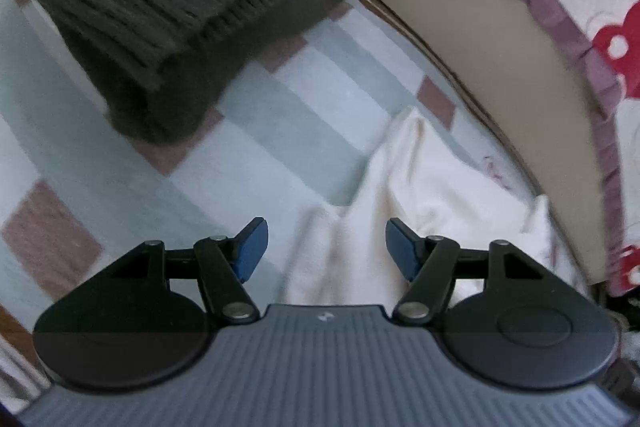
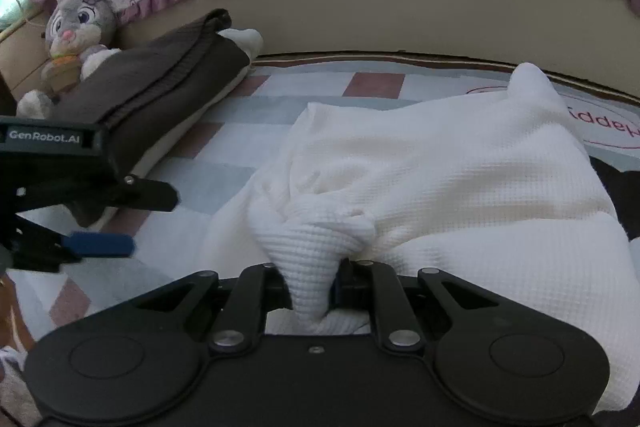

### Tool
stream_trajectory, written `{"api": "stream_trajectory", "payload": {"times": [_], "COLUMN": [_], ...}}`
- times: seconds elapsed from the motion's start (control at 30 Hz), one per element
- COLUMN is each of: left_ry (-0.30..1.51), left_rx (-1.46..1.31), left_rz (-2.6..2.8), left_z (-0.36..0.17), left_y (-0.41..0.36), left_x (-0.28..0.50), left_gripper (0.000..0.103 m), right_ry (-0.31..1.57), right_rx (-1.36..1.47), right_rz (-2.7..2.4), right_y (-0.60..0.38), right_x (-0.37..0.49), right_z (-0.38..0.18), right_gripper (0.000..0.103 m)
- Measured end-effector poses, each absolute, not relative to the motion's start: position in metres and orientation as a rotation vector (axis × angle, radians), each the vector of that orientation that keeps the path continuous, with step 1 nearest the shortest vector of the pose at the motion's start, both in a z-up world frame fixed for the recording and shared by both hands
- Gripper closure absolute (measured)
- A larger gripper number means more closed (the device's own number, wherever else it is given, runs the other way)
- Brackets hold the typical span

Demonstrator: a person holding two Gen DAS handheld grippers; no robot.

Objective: Fold clothes

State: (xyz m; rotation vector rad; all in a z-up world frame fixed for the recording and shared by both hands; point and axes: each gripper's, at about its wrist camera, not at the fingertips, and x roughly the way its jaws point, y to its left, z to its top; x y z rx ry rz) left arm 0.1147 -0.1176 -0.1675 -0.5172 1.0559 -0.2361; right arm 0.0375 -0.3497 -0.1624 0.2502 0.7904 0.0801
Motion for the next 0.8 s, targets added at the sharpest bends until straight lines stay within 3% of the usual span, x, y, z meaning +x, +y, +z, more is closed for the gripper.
{"api": "stream_trajectory", "payload": {"times": [0.1,0.57,0.8], "left_ry": [1.016,1.204,1.2], "left_rx": [-0.502,-0.703,-0.739], "left_rz": [-0.275,-0.508,-0.522], "left_z": [-0.161,-0.198,-0.2], "left_y": [-0.121,-0.147,-0.146], "left_x": [0.114,0.13,0.132], "left_gripper": [0.038,0.038,0.038], "right_ry": [0.745,0.739,0.725], "right_rx": [0.382,0.134,0.14], "right_rz": [0.124,0.198,0.222], "right_y": [-0.365,-0.312,-0.313], "right_x": [0.032,0.034,0.033], "right_z": [-0.145,-0.17,-0.171], "right_gripper": [0.086,0.081,0.08]}}
